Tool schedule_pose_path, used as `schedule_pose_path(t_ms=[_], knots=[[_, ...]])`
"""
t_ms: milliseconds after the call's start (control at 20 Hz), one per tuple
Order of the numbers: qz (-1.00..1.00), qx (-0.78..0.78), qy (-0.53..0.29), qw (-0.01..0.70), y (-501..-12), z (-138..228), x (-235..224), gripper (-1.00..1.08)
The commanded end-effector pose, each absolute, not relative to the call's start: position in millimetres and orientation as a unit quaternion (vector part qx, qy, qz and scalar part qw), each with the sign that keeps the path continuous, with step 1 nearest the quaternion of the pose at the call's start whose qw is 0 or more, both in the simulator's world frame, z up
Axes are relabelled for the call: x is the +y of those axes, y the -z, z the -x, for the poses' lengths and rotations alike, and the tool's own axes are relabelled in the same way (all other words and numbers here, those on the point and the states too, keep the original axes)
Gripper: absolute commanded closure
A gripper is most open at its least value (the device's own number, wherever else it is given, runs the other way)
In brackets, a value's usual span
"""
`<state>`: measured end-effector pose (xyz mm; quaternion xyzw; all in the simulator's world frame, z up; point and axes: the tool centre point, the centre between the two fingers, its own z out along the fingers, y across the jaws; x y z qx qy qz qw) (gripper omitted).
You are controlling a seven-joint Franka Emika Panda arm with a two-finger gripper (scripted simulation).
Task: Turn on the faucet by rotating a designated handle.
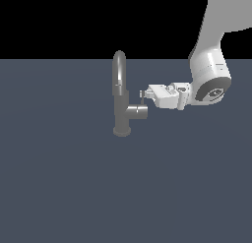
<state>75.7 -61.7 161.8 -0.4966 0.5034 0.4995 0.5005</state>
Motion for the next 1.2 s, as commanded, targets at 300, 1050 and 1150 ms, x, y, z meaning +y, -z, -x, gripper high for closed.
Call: schedule_pose_path(t_ms=[300,1050,1150], knots=[[0.497,0.503,-0.499,0.501,-166,-56,-61,1.08],[0.497,0.504,-0.498,0.501,-163,-24,-60,1.08],[0.497,0.504,-0.498,0.501,-159,-17,-60,1.08]])
